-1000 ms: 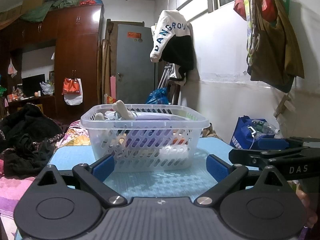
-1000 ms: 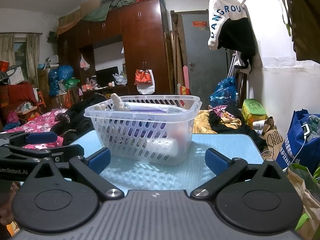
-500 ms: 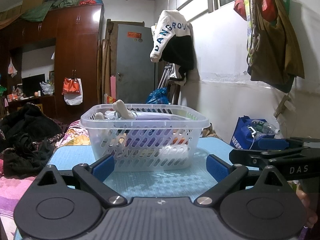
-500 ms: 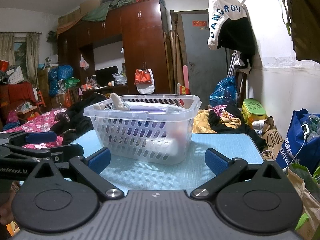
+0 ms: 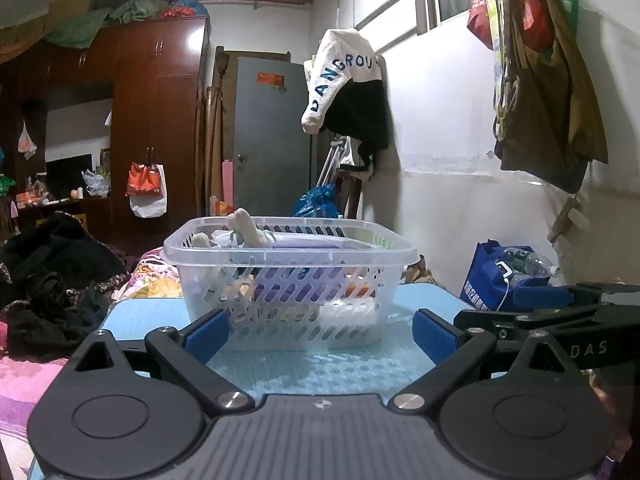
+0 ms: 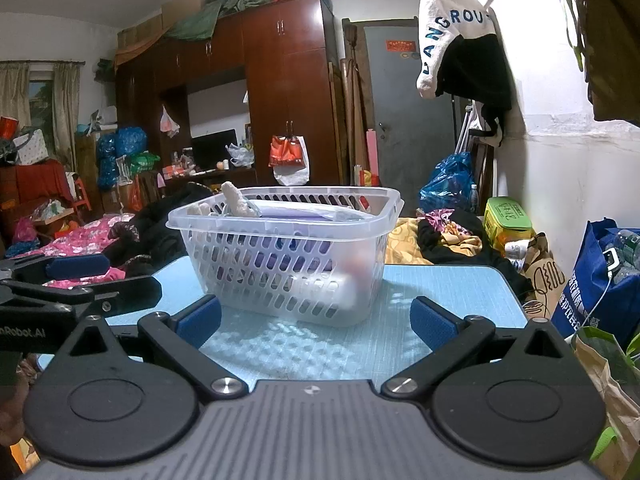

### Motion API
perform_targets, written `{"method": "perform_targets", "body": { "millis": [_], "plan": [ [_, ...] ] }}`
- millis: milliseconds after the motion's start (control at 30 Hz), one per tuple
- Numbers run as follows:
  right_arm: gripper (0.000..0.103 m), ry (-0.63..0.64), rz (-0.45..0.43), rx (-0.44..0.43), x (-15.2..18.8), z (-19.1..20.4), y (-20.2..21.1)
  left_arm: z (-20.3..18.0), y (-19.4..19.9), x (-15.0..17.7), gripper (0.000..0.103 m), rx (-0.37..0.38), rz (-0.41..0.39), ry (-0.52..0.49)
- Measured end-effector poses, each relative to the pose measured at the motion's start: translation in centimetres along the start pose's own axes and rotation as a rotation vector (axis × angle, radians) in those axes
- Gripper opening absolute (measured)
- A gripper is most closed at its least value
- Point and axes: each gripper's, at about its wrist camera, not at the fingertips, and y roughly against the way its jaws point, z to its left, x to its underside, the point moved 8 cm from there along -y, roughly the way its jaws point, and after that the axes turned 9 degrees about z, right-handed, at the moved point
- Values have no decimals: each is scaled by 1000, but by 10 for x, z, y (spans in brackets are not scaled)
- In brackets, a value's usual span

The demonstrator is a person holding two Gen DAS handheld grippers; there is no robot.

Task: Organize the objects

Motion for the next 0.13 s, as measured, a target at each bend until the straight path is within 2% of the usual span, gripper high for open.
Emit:
{"method": "perform_targets", "body": {
  "millis": [133],
  "plan": [
    [103,1,0,1,1,-1,0,0,-1,1,99,-14,0,-8]
  ]
}}
